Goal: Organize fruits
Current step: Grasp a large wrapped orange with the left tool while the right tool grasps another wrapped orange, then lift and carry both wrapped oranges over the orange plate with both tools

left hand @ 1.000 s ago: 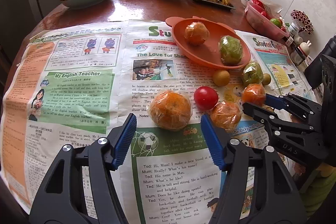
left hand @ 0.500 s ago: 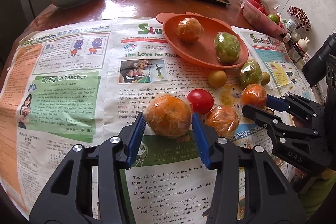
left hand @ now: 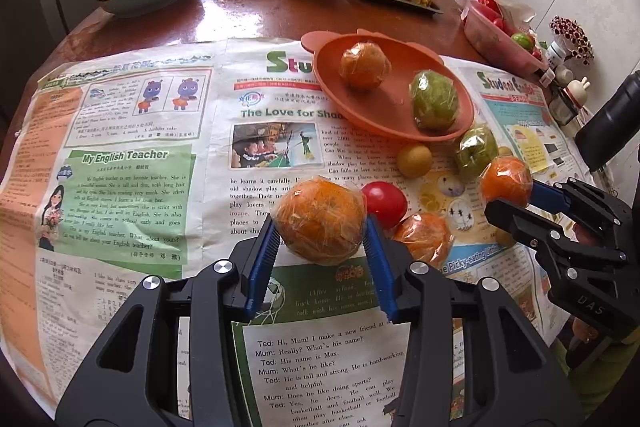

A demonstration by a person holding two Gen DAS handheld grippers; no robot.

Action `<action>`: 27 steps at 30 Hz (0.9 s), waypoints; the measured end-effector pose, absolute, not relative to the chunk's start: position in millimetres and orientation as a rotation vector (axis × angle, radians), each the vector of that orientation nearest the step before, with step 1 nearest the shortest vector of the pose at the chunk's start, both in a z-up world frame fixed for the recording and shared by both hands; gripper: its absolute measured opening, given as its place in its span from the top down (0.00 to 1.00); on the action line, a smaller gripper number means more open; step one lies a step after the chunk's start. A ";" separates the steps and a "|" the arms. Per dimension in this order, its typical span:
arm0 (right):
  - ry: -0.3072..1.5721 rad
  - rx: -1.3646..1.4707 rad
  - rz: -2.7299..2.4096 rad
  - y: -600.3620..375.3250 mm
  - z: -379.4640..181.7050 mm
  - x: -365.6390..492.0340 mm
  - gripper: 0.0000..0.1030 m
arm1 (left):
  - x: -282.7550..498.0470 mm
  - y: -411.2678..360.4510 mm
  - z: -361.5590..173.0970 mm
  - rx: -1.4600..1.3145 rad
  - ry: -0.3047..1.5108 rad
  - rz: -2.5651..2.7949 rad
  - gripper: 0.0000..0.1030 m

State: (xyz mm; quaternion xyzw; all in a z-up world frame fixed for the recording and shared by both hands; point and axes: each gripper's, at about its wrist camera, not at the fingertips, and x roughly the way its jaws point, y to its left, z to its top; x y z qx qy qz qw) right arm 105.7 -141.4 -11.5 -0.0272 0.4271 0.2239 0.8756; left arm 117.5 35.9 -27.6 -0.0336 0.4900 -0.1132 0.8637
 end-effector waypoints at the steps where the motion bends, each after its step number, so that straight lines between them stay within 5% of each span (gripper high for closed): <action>1: 0.887 -0.057 0.468 -141.2 -9.9 105.7 0.64 | 117.4 36.4 -25.3 -0.072 1.022 -0.235 0.66; 27: 0.796 -0.080 0.484 -146.5 40.6 155.3 0.64 | 148.0 25.8 21.6 -0.066 0.950 -0.241 0.66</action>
